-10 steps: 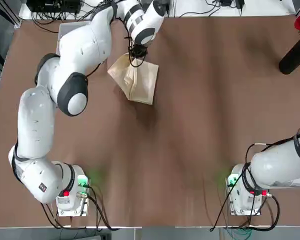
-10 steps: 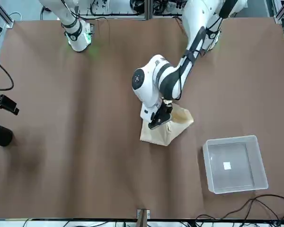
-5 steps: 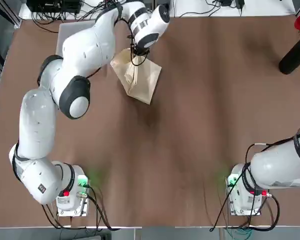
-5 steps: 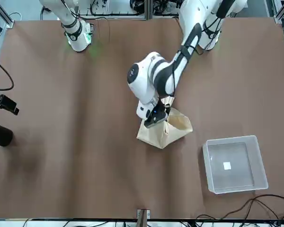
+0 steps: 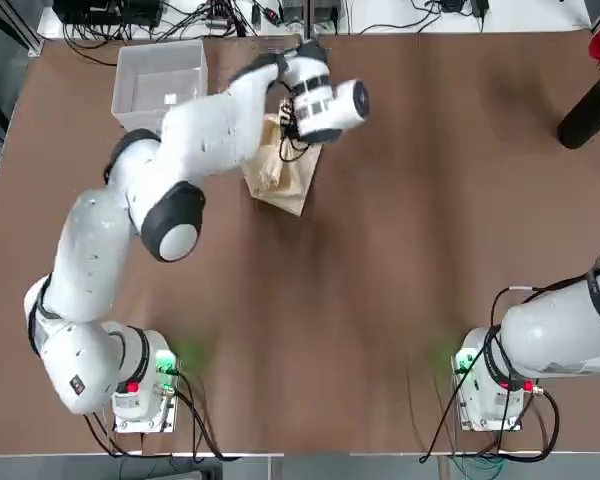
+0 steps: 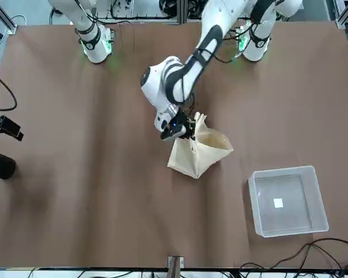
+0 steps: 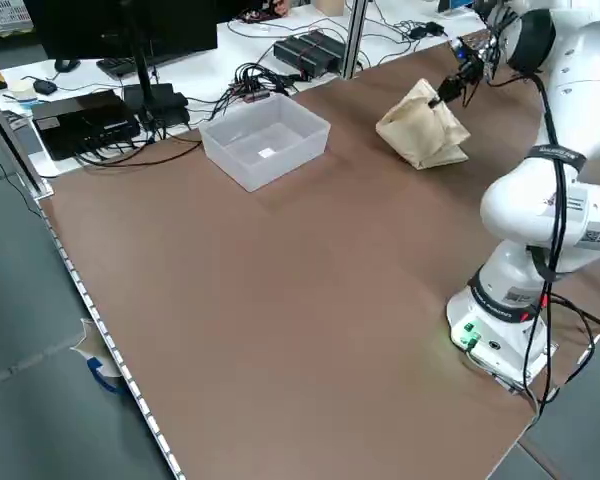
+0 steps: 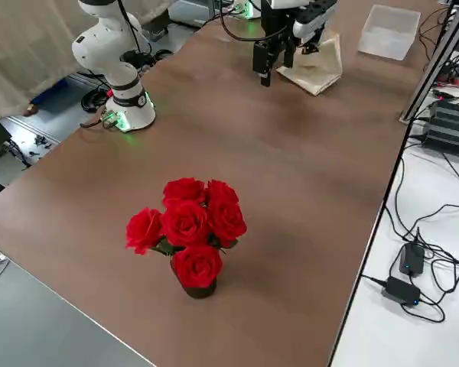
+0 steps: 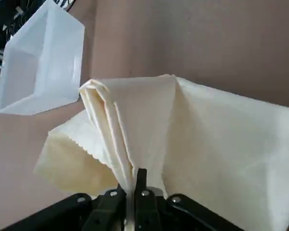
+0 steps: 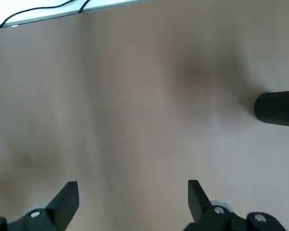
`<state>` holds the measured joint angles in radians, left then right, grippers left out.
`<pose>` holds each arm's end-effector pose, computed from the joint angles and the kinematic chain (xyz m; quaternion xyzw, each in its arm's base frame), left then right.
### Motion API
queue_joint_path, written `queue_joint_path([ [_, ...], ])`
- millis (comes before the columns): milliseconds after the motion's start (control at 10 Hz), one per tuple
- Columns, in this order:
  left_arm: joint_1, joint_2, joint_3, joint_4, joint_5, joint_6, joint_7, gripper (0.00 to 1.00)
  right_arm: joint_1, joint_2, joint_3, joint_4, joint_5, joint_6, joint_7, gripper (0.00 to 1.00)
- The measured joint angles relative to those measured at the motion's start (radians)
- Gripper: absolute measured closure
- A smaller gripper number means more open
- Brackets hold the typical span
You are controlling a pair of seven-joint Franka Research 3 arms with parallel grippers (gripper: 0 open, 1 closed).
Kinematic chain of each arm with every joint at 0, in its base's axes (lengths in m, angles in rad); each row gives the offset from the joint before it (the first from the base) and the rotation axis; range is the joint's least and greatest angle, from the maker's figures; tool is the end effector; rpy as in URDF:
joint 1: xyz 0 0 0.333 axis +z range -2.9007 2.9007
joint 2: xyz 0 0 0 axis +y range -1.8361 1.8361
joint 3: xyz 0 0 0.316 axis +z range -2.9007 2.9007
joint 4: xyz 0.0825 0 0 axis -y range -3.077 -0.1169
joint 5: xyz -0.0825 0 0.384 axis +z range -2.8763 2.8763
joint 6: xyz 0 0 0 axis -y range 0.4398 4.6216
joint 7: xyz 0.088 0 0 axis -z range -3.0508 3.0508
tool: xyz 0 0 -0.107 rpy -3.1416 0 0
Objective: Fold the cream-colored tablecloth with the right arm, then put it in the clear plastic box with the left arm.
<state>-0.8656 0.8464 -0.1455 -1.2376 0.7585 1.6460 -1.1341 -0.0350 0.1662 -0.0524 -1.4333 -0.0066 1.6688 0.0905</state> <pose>0.4578 -0.5519 0.2504 -0.9319 0.0373 -0.1676 0.3196 0.6128 -0.0516 0.6019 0.9955 -0.0881 0.0348 0.0076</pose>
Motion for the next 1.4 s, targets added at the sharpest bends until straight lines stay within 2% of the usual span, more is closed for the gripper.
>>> queue_joint_path([
  [400,-0.05,0.051,0.0,0.004,0.066,0.005,-0.03,0.93,0.0,0.0,0.0,0.0,0.0,0.0,0.0,0.0],
  [700,-0.103,0.114,0.0,0.006,0.163,0.051,-0.129,0.93,0.0,0.0,0.0,0.0,0.0,-0.001,0.0,0.0],
  [1400,-0.127,0.114,-0.01,0.027,0.164,0.098,-0.131,0.9,0.0,0.0,0.0,0.0,0.0,-0.001,0.0,0.0],
])
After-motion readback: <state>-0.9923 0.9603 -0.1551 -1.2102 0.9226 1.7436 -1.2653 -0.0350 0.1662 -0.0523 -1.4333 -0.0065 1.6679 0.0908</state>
